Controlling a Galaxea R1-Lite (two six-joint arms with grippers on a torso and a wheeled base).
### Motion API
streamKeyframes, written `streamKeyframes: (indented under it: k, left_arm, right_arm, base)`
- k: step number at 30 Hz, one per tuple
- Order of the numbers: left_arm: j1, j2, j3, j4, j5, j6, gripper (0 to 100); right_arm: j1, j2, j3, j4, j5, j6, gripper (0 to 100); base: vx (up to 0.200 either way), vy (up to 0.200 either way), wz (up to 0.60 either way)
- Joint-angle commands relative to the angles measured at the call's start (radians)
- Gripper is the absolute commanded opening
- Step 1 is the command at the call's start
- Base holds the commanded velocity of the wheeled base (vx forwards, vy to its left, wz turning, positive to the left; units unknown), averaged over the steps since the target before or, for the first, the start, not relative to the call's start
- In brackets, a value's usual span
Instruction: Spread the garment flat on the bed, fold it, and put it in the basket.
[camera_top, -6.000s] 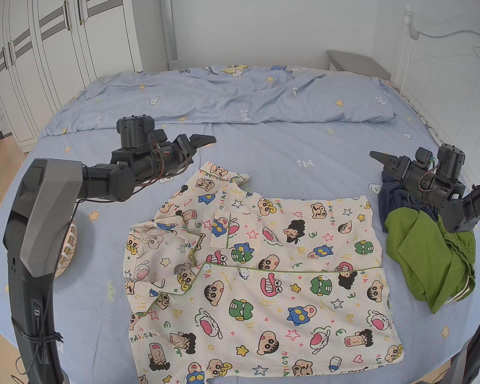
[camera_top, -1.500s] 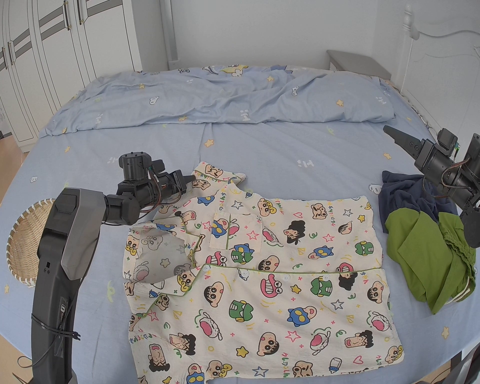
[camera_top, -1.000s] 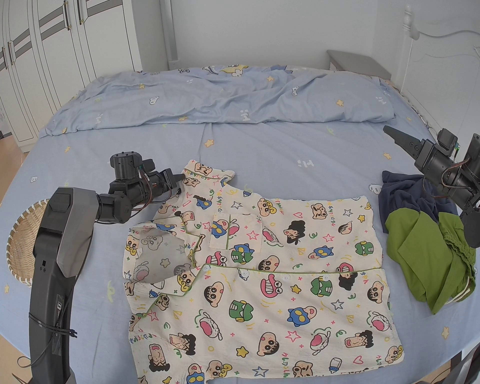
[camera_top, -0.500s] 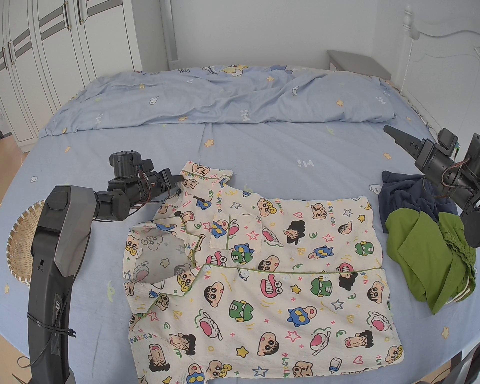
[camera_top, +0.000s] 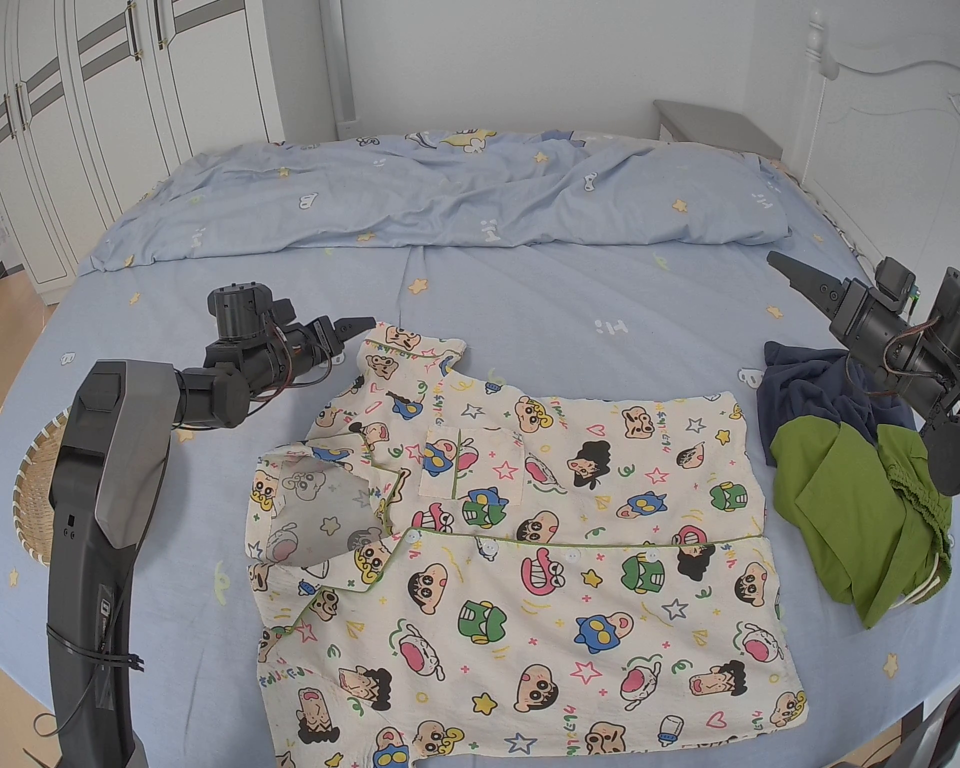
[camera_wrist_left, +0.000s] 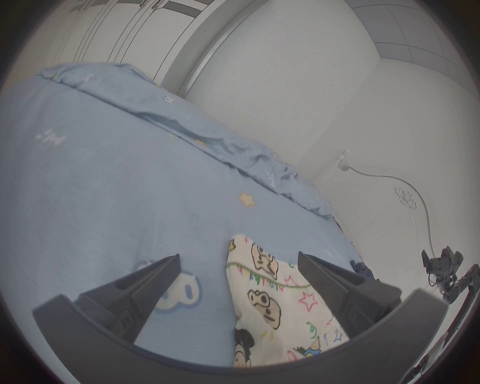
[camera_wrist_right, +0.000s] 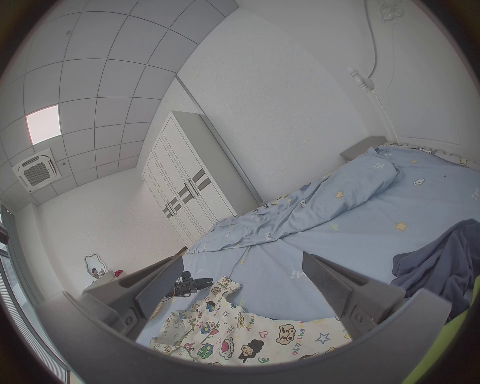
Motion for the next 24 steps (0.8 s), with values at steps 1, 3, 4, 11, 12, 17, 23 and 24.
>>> streamKeyframes:
  k: [1, 3, 4, 11, 12, 17, 23, 24]
  left_arm:
    - [0.011, -0.086, 0.0, 0.0, 0.026, -0.013, 100]
    - [0.01, -0.157, 0.0, -0.002, 0.044, -0.038, 100]
    - [0.008, -0.21, 0.014, -0.004, 0.044, -0.05, 100]
    - [-0.004, -0.563, 0.572, -0.145, 0.004, -0.055, 100]
    - [-0.004, -0.603, 0.65, -0.178, 0.004, -0.055, 100]
    - [-0.029, -0.783, 1.052, -0.369, 0.003, -0.065, 100]
    - [-0.021, -0.982, 1.437, -0.499, -0.005, -0.119, 100]
    - [-0.018, -1.014, 1.491, -0.507, -0.014, -0.119, 100]
  right_arm:
    - [0.0, 0.001, 0.0, 0.001, 0.005, 0.0, 100]
    - [-0.004, 0.0, 0.0, 0.004, 0.022, 0.003, 100]
    - [-0.006, -0.003, 0.0, 0.007, 0.031, 0.008, 100]
    - [0.003, -0.049, -0.003, 0.109, 0.061, 0.058, 100]
    - [0.005, -0.059, -0.011, 0.142, 0.061, 0.058, 100]
    - [0.006, -0.129, -0.078, 0.417, 0.057, 0.06, 100]
    - [-0.006, -0.24, 0.008, 0.642, 0.054, 0.051, 100]
    - [-0.008, -0.264, 0.04, 0.649, 0.055, 0.051, 100]
  base:
    - [0.0, 0.0, 0.0]
    - [0.0, 0.0, 0.0]
    - [0.0, 0.0, 0.0]
    - [0.0, 0.0, 0.0]
    - [0.0, 0.0, 0.0]
    - [0.0, 0.0, 0.0]
    - [0.0, 0.0, 0.0]
    - [0.0, 0.0, 0.0]
